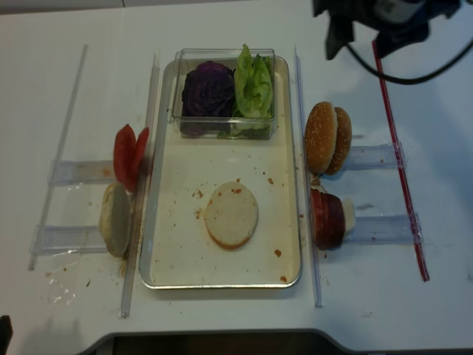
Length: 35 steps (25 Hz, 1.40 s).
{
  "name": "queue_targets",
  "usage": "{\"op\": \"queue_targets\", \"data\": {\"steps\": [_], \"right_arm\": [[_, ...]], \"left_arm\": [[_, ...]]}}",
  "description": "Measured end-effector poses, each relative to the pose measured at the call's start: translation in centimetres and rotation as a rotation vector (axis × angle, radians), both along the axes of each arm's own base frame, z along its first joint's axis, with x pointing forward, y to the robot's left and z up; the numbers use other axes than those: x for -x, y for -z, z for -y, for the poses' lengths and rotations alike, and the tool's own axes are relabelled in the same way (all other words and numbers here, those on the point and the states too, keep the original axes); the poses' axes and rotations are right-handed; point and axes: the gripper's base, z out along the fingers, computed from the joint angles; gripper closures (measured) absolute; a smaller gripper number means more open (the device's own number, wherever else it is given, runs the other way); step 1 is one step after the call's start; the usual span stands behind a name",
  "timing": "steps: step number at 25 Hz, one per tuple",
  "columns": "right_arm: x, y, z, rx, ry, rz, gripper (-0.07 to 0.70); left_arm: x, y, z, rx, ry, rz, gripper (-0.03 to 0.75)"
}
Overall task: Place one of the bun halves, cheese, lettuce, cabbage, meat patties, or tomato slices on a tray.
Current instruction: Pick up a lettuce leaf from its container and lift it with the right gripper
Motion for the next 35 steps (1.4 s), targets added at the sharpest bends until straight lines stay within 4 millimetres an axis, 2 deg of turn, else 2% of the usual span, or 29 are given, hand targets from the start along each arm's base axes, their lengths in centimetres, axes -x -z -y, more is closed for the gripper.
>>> {"op": "queue_targets", "data": {"steps": [8, 15, 20, 24, 35], "right_arm": [[-3.9, 2.3, -5.8, -0.001, -0.075, -0.020, 0.101], [-6.9, 4.5, -9.3, -0.004, -0.108, -0.019, 0.101], [-8.6, 6.3, -10.4, -0.003, -0.109, -0.026, 0.101], [-9.2, 7.8, -10.7, 0.010, -0.108, -0.051, 0.101], [-10.0, 9.5, -11.7, -0.042, -0.104, -0.044, 0.101]], "left_arm": [[0.0, 0.0, 0.0, 0.000, 0.000, 0.000, 0.428], [0.0, 0.0, 0.0, 0.000, 0.000, 0.000, 0.428], [0.0, 0.0, 0.0, 0.000, 0.000, 0.000, 0.428], [0.0, 0.0, 0.0, 0.000, 0.000, 0.000, 0.428], [0.0, 0.0, 0.0, 0.000, 0.000, 0.000, 0.428]]}}
